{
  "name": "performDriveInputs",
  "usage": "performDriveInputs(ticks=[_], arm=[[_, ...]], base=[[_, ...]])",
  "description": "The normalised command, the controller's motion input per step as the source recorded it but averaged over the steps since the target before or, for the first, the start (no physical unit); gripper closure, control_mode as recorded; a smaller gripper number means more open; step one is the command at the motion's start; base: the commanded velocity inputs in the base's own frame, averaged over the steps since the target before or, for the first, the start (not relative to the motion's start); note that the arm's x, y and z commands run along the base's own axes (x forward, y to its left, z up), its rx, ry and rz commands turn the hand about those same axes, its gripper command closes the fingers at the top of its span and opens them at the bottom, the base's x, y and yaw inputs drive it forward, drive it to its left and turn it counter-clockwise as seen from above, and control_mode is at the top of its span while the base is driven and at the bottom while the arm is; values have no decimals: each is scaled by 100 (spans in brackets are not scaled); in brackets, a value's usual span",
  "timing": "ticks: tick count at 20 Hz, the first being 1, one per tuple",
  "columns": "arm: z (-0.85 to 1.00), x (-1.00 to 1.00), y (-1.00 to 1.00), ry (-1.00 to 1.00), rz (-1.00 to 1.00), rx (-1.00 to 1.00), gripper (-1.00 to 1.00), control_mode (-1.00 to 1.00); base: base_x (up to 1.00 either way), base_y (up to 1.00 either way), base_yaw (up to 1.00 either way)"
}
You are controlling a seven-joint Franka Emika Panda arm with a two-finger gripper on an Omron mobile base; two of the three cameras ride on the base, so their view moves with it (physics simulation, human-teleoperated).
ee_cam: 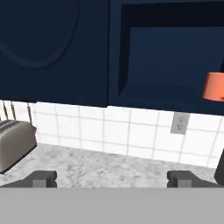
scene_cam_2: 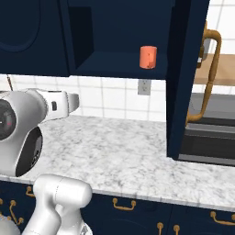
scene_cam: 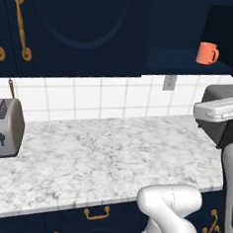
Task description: Gather all objects into one cabinet and sort the glasses and bowls to opposite sides.
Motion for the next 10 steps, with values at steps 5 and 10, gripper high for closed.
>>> performDriveInputs(ticks=[5, 10], arm=[[40, 55, 0, -21, 0, -9, -100, -100], [74, 17, -39, -15, -5, -16, -100, -100]], base=[[0, 0, 0], [0, 0, 0]])
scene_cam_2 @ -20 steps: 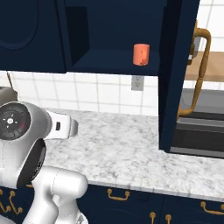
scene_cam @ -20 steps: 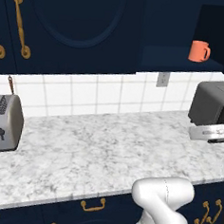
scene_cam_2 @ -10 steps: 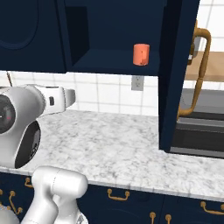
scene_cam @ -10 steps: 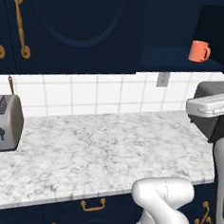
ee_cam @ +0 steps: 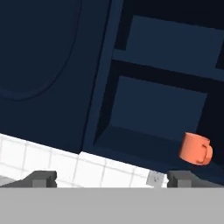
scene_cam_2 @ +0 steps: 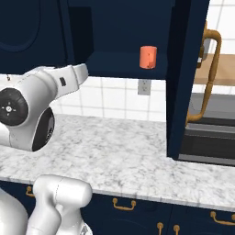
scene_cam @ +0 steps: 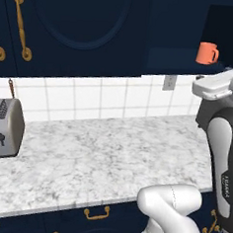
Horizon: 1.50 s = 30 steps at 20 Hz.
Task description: Gather all objects into one cabinet and sort the glasses and bowls to opposite sides.
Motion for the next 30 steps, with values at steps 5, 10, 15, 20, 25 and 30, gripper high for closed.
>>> performDriveInputs(ticks=[5, 10, 15, 20, 25, 30], arm=[[18, 1, -21, -6, -2, -5, -100, -100], [14, 7, 2, 17, -41, -16, -100, -100], [51, 10, 10, 22, -60, 0, -100, -100], [13, 17, -12, 22, -58, 18, -100, -100], [-28, 19, -42, -5, -18, 58, -100, -100], [0, 0, -7, -3, 2, 11, -100, -100]], base=[[0, 0, 0], [0, 0, 0], [0, 0, 0], [0, 0, 0], [0, 0, 0], [0, 0, 0]])
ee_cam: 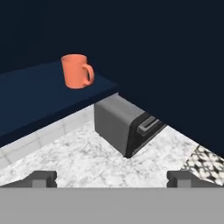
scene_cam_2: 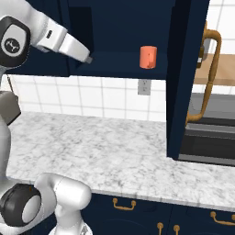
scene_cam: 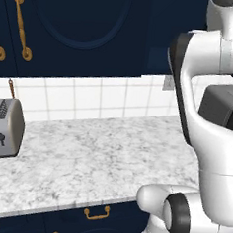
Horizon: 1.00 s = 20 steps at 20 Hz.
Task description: Gather all objects into one cabinet and sort the glasses and bowls to opposite sides.
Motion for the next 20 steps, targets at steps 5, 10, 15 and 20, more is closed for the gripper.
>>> performDriveInputs(ticks=[5, 10, 15, 20], arm=[[-4, 0, -21, -16, 15, 7, -100, -100], [-35, 0, -32, -33, 28, 4, -100, -100], [-17, 3, 0, -8, 6, 0, -100, -100], [-14, 8, 13, -16, 10, -7, -100, -100]], base=[[0, 0, 0], [0, 0, 0], [0, 0, 0], [0, 0, 0]])
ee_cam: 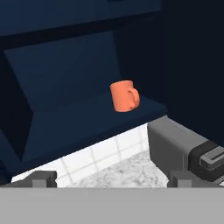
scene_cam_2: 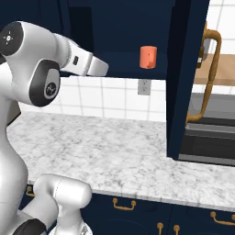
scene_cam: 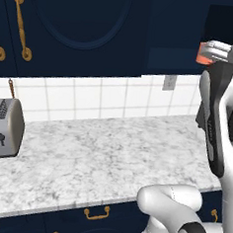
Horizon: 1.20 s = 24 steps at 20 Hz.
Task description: Gather all objects into one cabinet and sort the glasses and bowls to opposite sides.
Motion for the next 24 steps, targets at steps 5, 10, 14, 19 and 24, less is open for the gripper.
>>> performDriveInputs(ticks=[5, 10, 14, 19, 24], arm=[[2, 18, 0, -7, 13, -18, -100, -100], [1, 2, -2, -1, 2, -11, -100, -100], [0, 39, -9, 15, -4, -8, -100, -100], [0, 57, -7, 16, -2, -3, -100, -100], [0, 63, -38, 7, 0, 0, -100, -100]], base=[[0, 0, 0], [0, 0, 0], [0, 0, 0], [0, 0, 0], [0, 0, 0]])
